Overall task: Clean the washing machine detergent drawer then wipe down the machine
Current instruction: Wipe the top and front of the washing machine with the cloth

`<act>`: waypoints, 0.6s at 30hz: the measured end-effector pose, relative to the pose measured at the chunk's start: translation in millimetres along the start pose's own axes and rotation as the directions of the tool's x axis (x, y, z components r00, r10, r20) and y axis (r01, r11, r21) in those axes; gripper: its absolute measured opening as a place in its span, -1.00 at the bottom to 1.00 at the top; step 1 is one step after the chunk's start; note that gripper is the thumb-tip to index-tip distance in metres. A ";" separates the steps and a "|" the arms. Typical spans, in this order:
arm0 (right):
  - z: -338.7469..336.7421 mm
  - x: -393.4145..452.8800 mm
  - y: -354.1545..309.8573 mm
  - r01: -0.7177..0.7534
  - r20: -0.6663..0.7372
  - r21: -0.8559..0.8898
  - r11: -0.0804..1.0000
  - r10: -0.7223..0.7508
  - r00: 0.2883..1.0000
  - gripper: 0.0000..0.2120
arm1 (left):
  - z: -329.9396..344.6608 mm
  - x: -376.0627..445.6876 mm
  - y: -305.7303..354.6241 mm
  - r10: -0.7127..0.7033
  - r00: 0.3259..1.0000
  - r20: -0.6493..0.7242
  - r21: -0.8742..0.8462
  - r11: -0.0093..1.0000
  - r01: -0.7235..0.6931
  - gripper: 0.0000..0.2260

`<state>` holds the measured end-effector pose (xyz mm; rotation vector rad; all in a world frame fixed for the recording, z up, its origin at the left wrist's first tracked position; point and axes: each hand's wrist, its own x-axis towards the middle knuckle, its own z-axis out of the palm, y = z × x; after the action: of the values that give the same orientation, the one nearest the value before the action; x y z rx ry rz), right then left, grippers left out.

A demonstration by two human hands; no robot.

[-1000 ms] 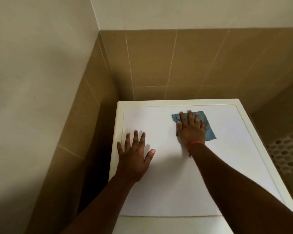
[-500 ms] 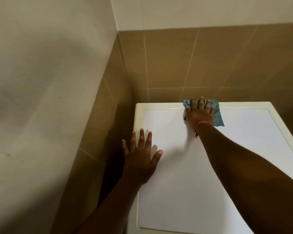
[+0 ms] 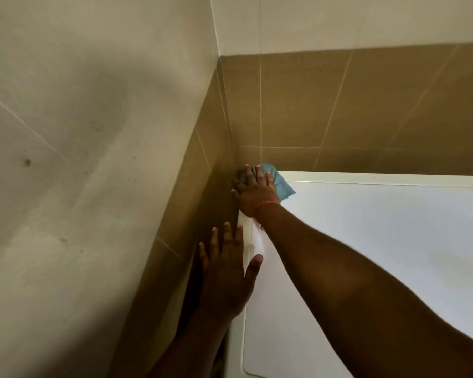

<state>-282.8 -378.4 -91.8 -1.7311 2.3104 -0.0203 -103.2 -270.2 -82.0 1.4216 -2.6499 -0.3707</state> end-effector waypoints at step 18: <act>21.5 -103.1 110.4 -0.234 -0.207 0.031 0.972 0.236 0.949 -0.46 | -4.7 -12.7 8.3 0.000 1.000 0.017 0.027 1.000 -0.001 -0.22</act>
<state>-355.5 -245.6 -110.7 -1.5024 2.6520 -0.1735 -101.9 -256.0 -75.0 1.4316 -2.6787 -0.3507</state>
